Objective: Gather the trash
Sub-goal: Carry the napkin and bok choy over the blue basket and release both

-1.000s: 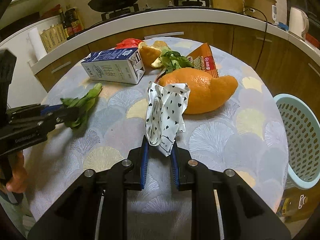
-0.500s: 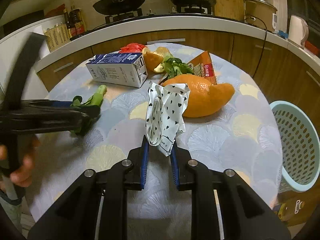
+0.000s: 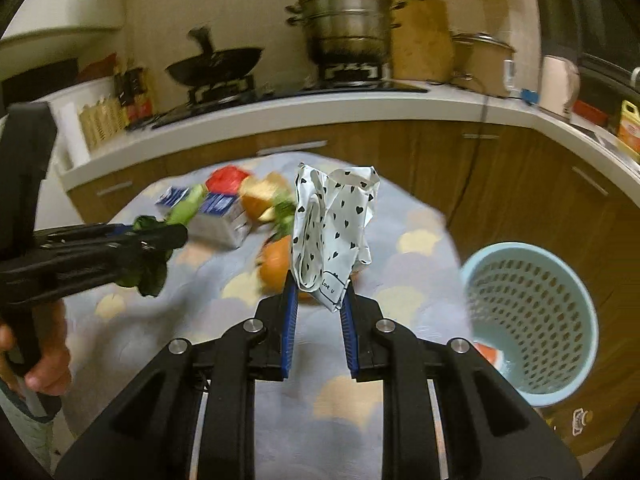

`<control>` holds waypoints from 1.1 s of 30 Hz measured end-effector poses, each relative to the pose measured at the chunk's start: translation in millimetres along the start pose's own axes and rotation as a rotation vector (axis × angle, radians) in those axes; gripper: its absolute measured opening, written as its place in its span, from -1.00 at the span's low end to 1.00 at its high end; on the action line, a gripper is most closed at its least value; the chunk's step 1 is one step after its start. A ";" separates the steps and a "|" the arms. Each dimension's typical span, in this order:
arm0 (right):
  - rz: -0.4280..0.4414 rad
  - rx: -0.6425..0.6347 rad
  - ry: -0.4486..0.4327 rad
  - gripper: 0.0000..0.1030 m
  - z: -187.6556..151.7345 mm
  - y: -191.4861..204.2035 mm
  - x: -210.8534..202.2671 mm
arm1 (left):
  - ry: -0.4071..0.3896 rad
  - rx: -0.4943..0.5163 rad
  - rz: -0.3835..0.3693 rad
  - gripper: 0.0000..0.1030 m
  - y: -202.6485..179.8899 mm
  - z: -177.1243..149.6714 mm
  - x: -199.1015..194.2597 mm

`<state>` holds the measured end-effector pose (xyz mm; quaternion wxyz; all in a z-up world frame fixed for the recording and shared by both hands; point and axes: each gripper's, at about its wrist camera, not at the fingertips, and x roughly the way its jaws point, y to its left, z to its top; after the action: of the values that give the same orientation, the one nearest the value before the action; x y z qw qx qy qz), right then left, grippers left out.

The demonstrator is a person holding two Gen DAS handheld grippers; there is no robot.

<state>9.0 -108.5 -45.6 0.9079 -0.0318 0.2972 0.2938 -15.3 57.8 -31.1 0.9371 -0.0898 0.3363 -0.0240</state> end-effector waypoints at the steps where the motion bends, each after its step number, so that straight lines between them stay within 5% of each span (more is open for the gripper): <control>1: 0.005 0.021 -0.005 -0.66 2.4 -7.1 -3.7 | -0.005 0.014 -0.026 -0.56 -9.3 4.5 -0.2; 8: -0.149 0.100 -0.029 -0.66 7.8 -66.1 -25.4 | 0.025 0.120 -0.146 -0.55 -90.0 30.6 42.8; 19: -0.365 0.351 0.173 -0.66 -32.7 -188.2 2.7 | 0.210 0.168 -0.209 -0.55 -189.6 32.0 163.9; 28: -0.364 0.461 0.279 -0.62 -67.2 -227.8 31.8 | 0.314 0.148 -0.219 -0.51 -210.2 14.2 216.0; 29: -0.360 0.472 0.291 -0.58 -70.6 -230.9 35.1 | 0.326 0.144 -0.217 -0.44 -210.4 12.2 219.6; 31: -0.351 0.492 0.305 -0.10 -73.9 -236.1 37.8 | 0.328 0.140 -0.215 -0.16 -207.4 10.3 221.4; 33: -0.362 0.506 0.292 0.09 -73.4 -239.8 36.5 | 0.306 0.150 -0.203 0.00 -205.9 10.0 217.5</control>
<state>127.0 -304.7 -154.3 0.8724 0.1004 0.4769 0.0375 162.3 -165.9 -121.7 0.8718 -0.0485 0.4615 -0.1568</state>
